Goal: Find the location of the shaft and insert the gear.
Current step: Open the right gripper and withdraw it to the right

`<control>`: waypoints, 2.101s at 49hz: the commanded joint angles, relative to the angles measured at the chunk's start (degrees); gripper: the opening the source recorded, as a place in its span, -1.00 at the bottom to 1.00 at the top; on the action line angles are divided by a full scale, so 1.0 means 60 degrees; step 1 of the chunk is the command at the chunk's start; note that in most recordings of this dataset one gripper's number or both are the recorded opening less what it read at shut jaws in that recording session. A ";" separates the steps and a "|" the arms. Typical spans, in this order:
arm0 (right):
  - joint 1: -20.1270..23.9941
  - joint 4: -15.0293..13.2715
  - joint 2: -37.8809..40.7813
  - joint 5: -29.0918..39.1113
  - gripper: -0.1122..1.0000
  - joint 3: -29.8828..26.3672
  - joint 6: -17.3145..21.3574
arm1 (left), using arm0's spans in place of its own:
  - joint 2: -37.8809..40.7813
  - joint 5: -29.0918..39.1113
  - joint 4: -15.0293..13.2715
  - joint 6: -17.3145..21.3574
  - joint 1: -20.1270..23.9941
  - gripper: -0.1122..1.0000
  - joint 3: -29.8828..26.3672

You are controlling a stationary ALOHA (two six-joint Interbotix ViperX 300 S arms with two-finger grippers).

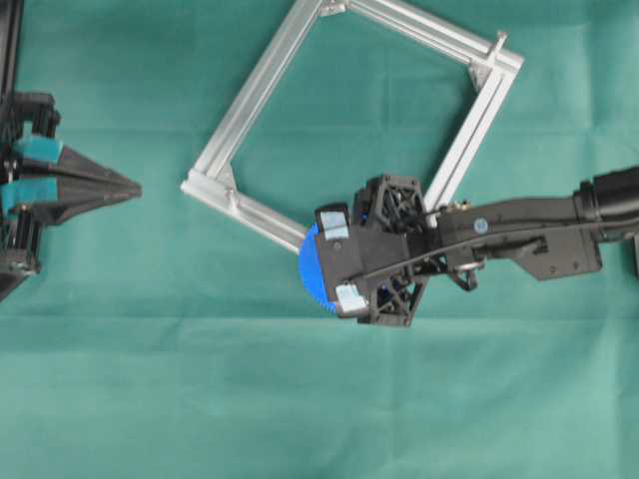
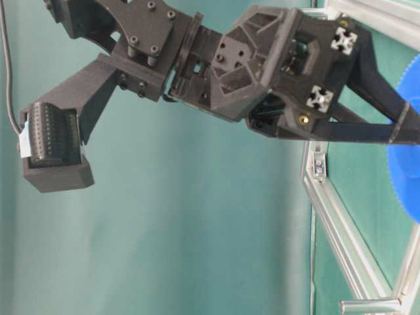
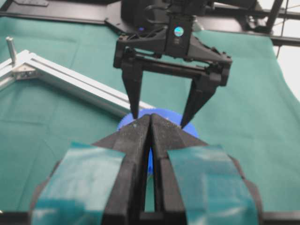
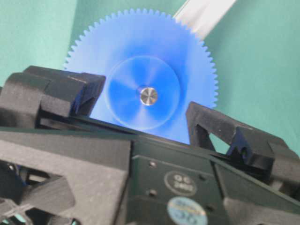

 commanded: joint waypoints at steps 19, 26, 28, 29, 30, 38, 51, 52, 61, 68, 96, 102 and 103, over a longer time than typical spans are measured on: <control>0.0029 -0.0132 -0.0645 0.0000 0.78 -0.0249 0.0015 | 0.0044 -0.0044 -0.0015 0.0000 -0.0015 -0.77 -0.0264; 0.0015 -0.0220 -0.0981 0.0000 0.78 -0.0249 0.0015 | 0.0059 -0.0044 0.0000 0.0000 -0.0015 -0.77 -0.0264; 0.0029 -0.0278 -0.1099 0.0000 0.78 -0.0249 0.0015 | 0.0044 -0.0044 0.0000 0.0000 -0.0015 -0.77 -0.0264; 0.0015 -0.0308 -0.1157 0.0000 0.78 -0.0249 0.0015 | 0.0044 -0.0029 -0.0015 0.0000 -0.0015 -0.77 -0.0264; 0.0015 -0.0352 -0.1216 0.0015 0.78 -0.0249 0.0015 | 0.0044 -0.0015 0.0000 0.0000 -0.0015 -0.77 -0.0264; 0.0029 -0.0718 -0.1743 0.0103 0.78 -0.0190 0.0000 | 0.0044 0.0044 -0.0015 0.0000 -0.0015 -0.77 -0.0264; 0.0029 -0.1230 -0.2637 0.0059 0.78 0.0190 0.0029 | 0.0044 0.0073 -0.0015 0.0000 -0.0015 -0.77 -0.0264; 0.0029 -0.1230 -0.2695 0.0044 0.78 0.0220 0.0029 | 0.0044 0.0088 -0.0015 0.0000 -0.0015 -0.77 -0.0264; 0.0015 -0.1260 -0.3164 -0.0542 0.77 0.0601 0.0029 | -0.0103 0.0132 -0.0015 0.0000 -0.0015 -0.77 -0.0264; 0.0029 -0.1260 -0.3662 -0.1274 0.77 0.1157 0.0029 | -0.0161 0.0161 -0.0015 0.0000 -0.0015 -0.77 -0.0278; 0.0029 -0.1260 -0.5815 -0.3589 0.77 0.3442 0.0000 | -0.0161 0.0205 -0.0015 0.0000 -0.0015 -0.77 -0.0278; 0.0015 -0.1260 -0.6108 -0.3984 0.77 0.3926 0.0000 | -0.0161 0.0205 -0.0015 0.0000 -0.0015 -0.77 -0.0264; 0.0029 -0.1260 -0.6167 -0.4028 0.77 0.3999 0.0000 | -0.0161 0.0205 -0.0015 0.0000 -0.0015 -0.77 -0.0264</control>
